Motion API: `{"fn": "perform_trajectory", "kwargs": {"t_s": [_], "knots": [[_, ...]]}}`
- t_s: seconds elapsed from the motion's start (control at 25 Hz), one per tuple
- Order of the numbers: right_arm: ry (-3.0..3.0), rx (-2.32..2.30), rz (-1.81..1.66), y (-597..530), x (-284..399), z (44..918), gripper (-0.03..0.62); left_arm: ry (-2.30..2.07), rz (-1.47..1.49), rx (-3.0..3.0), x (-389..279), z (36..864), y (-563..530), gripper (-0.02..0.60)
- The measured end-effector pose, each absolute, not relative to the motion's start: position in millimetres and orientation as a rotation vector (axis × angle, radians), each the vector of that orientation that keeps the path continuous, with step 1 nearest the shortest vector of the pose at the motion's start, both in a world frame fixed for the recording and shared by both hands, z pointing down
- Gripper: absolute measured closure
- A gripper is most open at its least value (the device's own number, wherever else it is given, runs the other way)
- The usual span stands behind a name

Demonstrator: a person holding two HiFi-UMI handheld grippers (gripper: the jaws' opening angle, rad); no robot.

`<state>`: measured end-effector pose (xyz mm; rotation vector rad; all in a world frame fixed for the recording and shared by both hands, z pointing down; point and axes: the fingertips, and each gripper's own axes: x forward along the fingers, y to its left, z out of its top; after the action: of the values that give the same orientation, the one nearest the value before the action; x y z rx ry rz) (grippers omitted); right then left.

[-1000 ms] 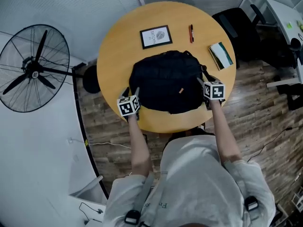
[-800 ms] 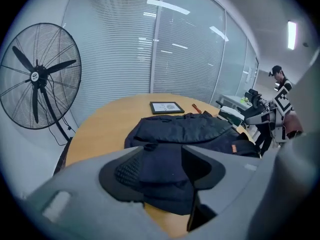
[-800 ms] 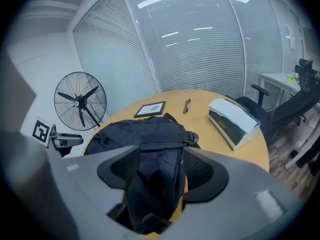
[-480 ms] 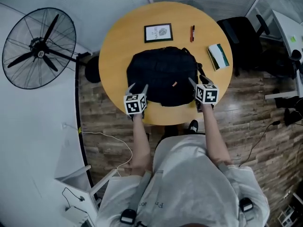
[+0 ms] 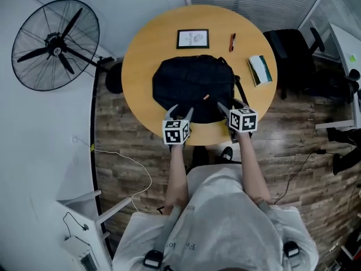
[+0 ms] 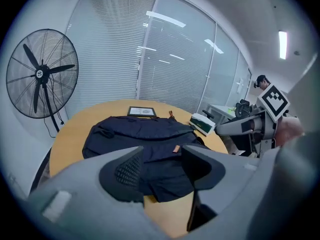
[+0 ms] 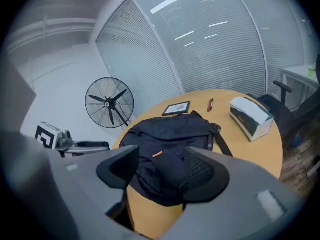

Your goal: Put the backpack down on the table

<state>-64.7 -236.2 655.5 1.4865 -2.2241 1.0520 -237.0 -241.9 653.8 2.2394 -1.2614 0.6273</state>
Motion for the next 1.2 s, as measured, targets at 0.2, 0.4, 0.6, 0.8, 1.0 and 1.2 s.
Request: {"fn": "perform_trajectory", "kwargs": {"t_s": [0.2, 0.4, 0.6, 0.8, 1.0, 1.2], "knots": [[-2.287, 1.496, 1.068, -220, -52, 645, 0.318, -1.311, 0.592, 2.233, -232, 649, -208, 0.339], [-2.369, 1.5, 1.122, -209, -57, 640, 0.318, -1.366, 0.565, 2.233, -240, 639, -183, 0.339], [-2.435, 1.457, 1.094, -203, -66, 632, 0.318, -1.412, 0.554, 2.243, -249, 631, -172, 0.341], [-2.471, 1.408, 1.034, -195, -69, 622, 0.318, -1.46, 0.532, 2.249, -252, 619, -166, 0.341], [-2.467, 1.405, 0.956, -191, -64, 619, 0.327, -1.456, 0.538, 2.26, -247, 617, -163, 0.347], [-2.477, 1.387, 0.931, -186, -59, 620, 0.386, -1.447, 0.525, 2.271, -240, 617, -163, 0.361]]}}
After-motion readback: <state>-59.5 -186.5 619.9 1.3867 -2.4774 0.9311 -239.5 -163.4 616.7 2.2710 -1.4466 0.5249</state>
